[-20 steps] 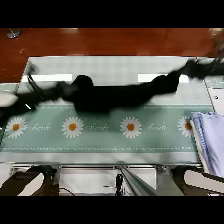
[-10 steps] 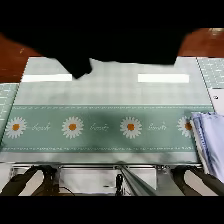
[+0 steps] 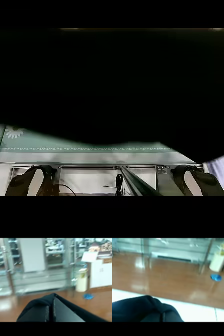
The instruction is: Fold the shirts.
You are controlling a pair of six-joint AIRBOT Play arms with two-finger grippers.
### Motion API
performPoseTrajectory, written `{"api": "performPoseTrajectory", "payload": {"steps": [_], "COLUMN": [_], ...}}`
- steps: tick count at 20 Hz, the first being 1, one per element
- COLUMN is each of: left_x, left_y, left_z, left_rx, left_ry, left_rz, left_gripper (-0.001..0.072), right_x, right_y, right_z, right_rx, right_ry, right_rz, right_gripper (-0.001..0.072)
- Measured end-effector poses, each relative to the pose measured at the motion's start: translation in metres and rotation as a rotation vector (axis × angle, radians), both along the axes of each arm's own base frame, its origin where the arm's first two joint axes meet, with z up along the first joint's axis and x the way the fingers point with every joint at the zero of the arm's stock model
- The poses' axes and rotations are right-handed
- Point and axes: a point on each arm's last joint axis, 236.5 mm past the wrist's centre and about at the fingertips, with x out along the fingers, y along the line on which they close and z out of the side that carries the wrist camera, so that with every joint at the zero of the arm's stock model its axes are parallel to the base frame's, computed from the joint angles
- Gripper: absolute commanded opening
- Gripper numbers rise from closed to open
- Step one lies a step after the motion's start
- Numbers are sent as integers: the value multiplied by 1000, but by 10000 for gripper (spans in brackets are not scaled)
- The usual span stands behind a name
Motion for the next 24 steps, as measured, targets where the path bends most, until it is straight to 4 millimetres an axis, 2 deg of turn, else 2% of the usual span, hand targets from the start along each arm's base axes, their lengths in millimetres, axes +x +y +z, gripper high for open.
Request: {"api": "performPoseTrajectory", "payload": {"steps": [2, 3, 6, 8, 12, 16, 18, 21, 24], "left_x": [0, 6, 44, 77, 149, 226, 264, 318, 355], "left_y": [9, 13, 30, 41, 53, 42, 31, 16, 7], "left_z": [-20, -36, -105, -165, -283, -372, -406, -442, -470], "left_rx": [-15, -32, -113, -177, -321, -409, -444, -506, -568], "left_ry": [48, 94, 294, 451, 729, 878, 917, 933, 953], "left_rz": [41, 49, 58, 48, 2, -40, -47, -51, -54], "left_gripper": [25, 25, 25, 25, 25, 25, 26, 25, 25], "right_x": [0, 5, 30, 56, 128, 209, 249, 309, 359], "right_y": [-12, -17, -18, -12, -12, -15, -14, -20, -27], "right_z": [-29, -45, -107, -154, -252, -330, -361, -397, -423], "right_rx": [6, 12, 50, 96, 183, 276, 326, 382, 428], "right_ry": [92, 142, 334, 454, 640, 749, 784, 812, 825], "right_rz": [-44, -58, -42, -3, 28, 40, 51, 44, 24], "right_gripper": [30, 30, 30, 30, 30, 30, 30, 30, 30]}}
